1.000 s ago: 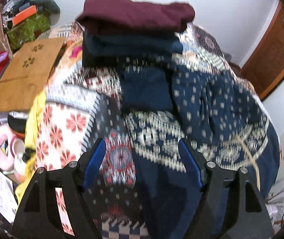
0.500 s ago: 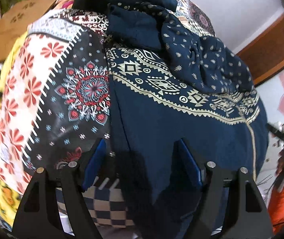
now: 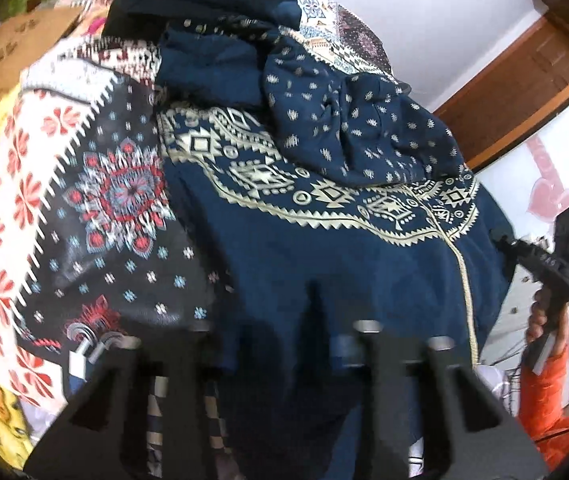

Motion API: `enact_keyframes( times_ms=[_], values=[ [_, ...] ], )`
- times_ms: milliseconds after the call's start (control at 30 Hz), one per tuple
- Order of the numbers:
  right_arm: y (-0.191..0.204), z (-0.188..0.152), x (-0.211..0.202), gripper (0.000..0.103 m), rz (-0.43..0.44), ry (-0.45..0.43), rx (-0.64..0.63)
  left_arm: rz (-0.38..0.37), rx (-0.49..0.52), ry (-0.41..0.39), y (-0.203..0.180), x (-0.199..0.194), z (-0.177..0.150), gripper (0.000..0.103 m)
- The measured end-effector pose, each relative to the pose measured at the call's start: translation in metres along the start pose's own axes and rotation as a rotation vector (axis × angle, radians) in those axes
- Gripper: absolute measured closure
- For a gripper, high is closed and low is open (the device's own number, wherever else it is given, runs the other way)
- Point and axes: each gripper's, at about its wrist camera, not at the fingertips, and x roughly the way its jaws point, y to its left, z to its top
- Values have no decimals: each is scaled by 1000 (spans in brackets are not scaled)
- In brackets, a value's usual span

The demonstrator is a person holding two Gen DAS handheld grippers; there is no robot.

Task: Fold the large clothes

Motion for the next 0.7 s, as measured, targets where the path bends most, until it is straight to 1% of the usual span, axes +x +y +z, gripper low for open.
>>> enact_keyframes(
  times_ms=[33, 67, 133, 233, 267, 333, 367, 467, 533, 600, 633, 700],
  values=[
    [4, 3, -2, 93, 7, -15, -9, 10, 19, -8, -3, -2, 3, 91],
    [6, 6, -4, 93, 11, -25, -16, 13, 28, -18, -3, -4, 5, 94],
    [13, 15, -9, 93, 24, -53, -32, 19, 44, -48, -5, -11, 14, 95],
    [22, 34, -16, 93, 35, -103, -62, 8, 53, -110, -7, -25, 33, 96],
    [24, 40, -17, 93, 31, -118, -73, 4, 59, -143, -9, -33, 43, 96],
    [28, 58, -18, 93, 13, -161, -89, -6, 68, -191, -12, -46, 59, 96],
    [28, 65, -18, 93, 12, -171, -89, -9, 69, -227, -13, -53, 73, 96],
    [23, 93, -12, 93, -26, -225, -78, -17, 50, -292, -10, -63, 106, 96],
    [17, 106, -2, 93, -47, -231, -57, 9, 25, -323, -2, -60, 127, 96],
    [8, 115, 12, 93, -40, -215, -28, 26, -17, -334, 10, -49, 146, 96],
    [3, 119, 23, 93, -41, -193, -16, 25, -42, -327, 16, -40, 155, 96],
    [-4, 121, 43, 93, -69, -147, -12, 20, -86, -299, 28, -23, 164, 96]
  ],
)
